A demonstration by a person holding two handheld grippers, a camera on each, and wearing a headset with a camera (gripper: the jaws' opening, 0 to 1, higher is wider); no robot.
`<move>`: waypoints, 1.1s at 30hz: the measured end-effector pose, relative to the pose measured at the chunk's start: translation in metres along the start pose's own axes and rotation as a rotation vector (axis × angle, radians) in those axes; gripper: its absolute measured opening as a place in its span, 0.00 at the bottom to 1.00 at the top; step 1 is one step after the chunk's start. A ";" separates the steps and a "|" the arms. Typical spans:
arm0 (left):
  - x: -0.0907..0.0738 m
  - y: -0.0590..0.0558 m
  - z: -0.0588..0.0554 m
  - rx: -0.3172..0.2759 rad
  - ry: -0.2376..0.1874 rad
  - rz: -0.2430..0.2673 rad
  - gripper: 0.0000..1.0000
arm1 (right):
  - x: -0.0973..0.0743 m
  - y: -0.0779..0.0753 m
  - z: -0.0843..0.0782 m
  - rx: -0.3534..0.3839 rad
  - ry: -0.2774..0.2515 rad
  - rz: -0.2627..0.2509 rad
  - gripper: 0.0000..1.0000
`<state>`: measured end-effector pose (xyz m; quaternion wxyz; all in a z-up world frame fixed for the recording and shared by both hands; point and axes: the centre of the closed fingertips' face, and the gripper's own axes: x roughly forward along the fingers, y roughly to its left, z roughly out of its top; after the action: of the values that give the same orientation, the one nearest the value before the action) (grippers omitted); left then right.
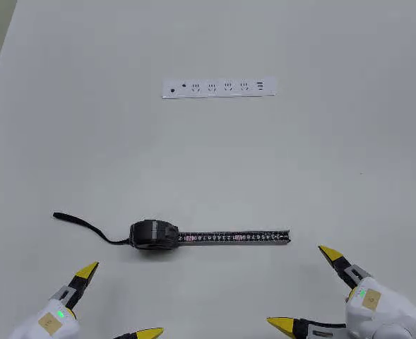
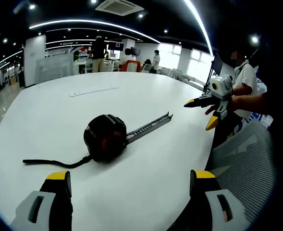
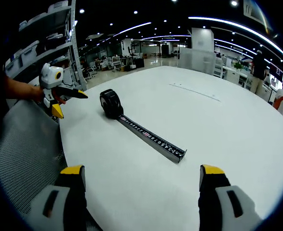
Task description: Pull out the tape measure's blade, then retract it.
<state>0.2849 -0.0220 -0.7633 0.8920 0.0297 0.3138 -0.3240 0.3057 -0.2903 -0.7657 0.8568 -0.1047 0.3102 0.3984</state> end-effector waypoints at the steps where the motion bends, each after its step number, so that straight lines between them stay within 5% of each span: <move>1: 0.000 0.000 0.000 0.003 0.002 0.003 1.00 | 0.000 0.000 0.000 0.002 0.001 0.000 1.00; 16: -0.001 -0.001 0.006 -0.020 -0.014 0.025 1.00 | 0.000 0.000 -0.003 0.007 0.007 0.002 1.00; 29: 0.006 -0.005 0.023 -0.136 -0.041 0.162 1.00 | -0.002 -0.004 -0.007 0.006 0.022 0.012 1.00; 33: 0.009 -0.004 0.028 -0.101 -0.040 0.222 1.00 | -0.001 -0.006 -0.009 -0.005 0.029 0.029 0.99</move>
<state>0.3024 -0.0375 -0.7457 0.9289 0.0127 0.3066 -0.2074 0.3051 -0.2989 -0.7727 0.8459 -0.1080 0.3233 0.4102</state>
